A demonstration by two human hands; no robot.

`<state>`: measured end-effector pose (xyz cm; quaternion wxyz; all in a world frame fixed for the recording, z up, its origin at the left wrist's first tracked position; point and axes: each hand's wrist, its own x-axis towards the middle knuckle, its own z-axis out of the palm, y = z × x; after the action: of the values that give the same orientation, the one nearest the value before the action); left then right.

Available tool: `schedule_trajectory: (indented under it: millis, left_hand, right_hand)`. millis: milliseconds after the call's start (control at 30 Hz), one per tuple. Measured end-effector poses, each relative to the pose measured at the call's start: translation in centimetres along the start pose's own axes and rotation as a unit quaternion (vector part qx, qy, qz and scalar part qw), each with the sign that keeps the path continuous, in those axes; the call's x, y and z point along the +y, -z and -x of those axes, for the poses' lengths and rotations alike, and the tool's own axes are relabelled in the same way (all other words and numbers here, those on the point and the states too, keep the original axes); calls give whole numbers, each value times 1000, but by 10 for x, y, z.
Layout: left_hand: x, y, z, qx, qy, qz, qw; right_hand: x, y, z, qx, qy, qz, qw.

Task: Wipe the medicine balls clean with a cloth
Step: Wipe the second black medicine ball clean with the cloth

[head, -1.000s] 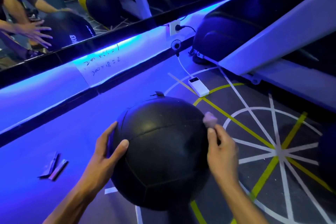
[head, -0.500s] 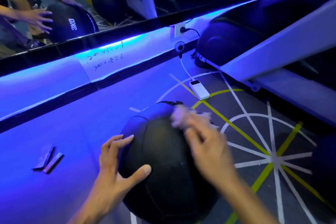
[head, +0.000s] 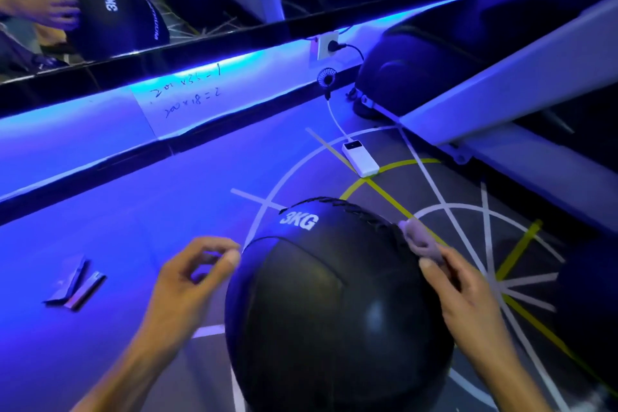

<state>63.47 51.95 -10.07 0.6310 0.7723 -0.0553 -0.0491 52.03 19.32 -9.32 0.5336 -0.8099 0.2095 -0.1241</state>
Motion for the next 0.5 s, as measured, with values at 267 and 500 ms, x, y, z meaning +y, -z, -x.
schedule_trajectory:
  millis: [267,500]
  left_hand:
    - [-25,-44,-1,-203,305,81,927]
    - [0,-25,-25,-174,90,115,974]
  right_hand:
    - [46,31,30,10,-156,-208,965]
    - [25,32,22,53,-81,-322,942]
